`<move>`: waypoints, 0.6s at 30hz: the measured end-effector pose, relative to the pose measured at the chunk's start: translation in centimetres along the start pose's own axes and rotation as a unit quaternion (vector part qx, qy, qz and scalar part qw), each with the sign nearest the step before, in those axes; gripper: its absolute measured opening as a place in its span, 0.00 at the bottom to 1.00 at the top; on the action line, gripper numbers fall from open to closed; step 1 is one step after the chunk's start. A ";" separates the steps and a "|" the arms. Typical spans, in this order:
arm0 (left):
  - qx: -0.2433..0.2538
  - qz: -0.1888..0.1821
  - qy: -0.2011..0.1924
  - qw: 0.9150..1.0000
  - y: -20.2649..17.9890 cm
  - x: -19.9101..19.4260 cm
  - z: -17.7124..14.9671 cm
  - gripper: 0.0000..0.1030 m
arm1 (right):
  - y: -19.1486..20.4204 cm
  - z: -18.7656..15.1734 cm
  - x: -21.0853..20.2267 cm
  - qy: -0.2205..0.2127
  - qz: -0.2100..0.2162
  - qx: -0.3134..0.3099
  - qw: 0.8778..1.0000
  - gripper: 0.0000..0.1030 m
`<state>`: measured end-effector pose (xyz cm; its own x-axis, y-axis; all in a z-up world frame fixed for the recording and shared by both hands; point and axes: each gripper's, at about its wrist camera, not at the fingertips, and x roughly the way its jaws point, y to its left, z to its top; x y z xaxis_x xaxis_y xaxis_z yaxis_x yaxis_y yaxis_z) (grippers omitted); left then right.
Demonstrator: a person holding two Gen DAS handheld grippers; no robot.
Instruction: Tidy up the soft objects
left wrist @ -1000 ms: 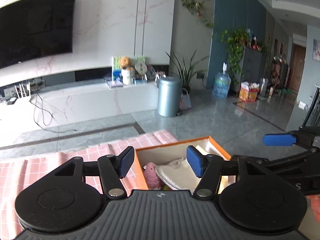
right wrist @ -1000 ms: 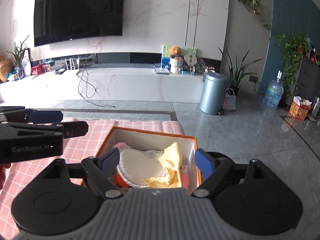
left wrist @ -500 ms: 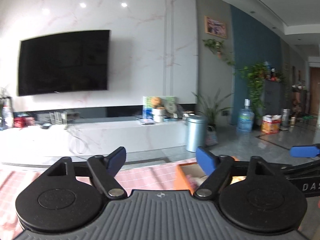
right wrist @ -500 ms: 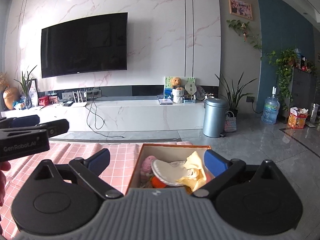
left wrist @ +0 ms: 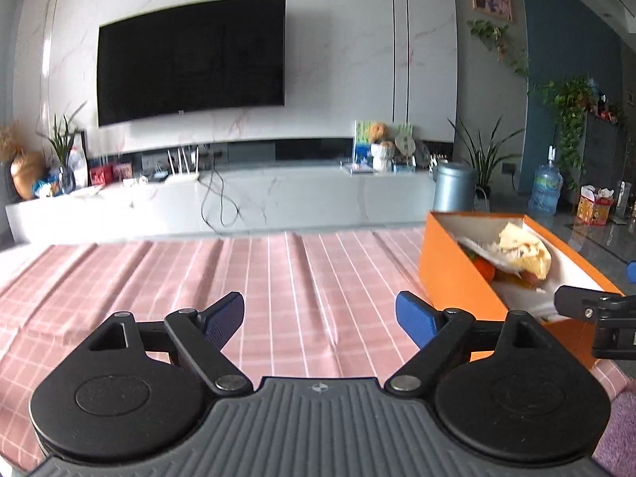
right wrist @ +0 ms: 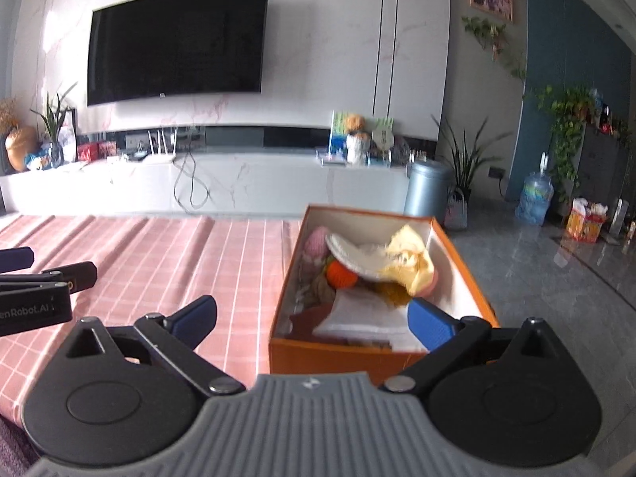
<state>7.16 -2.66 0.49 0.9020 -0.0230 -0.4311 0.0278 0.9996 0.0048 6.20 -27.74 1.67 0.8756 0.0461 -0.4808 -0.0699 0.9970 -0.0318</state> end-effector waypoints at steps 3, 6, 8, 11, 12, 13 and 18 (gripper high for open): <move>0.001 0.000 0.021 1.000 0.7 0.0 -1.3 0.98 | 0.0 -0.8 0.9 0.033 -0.006 0.002 0.999 0.97; 0.009 0.008 0.049 0.999 0.5 0.2 -2.4 0.98 | 0.2 -1.3 1.6 0.057 -0.005 0.001 0.998 0.97; 0.009 0.005 0.065 0.998 0.5 0.2 -3.1 0.98 | 0.3 -1.7 1.9 0.069 -0.001 0.003 0.998 0.97; 0.005 -0.003 0.081 0.997 0.5 0.2 -3.8 0.98 | 0.6 -1.7 2.1 0.078 0.003 0.000 0.997 0.97; 0.007 -0.003 0.082 0.997 0.4 0.1 -3.8 0.98 | 0.7 -1.9 2.0 0.078 0.005 -0.002 0.997 0.97; 0.008 -0.002 0.082 0.997 0.3 0.1 -3.9 0.98 | 0.8 -1.9 2.0 0.079 0.006 -0.003 0.997 0.97; 0.009 -0.002 0.083 0.997 0.3 0.0 -3.9 0.98 | 0.8 -1.9 2.0 0.079 0.008 -0.003 0.997 0.97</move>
<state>5.50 -2.31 -2.99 0.8186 -0.0218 -0.5739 0.0397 0.9990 0.0188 6.98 -26.95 -0.99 0.7884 0.0507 -0.6131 -0.0867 0.9958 -0.0291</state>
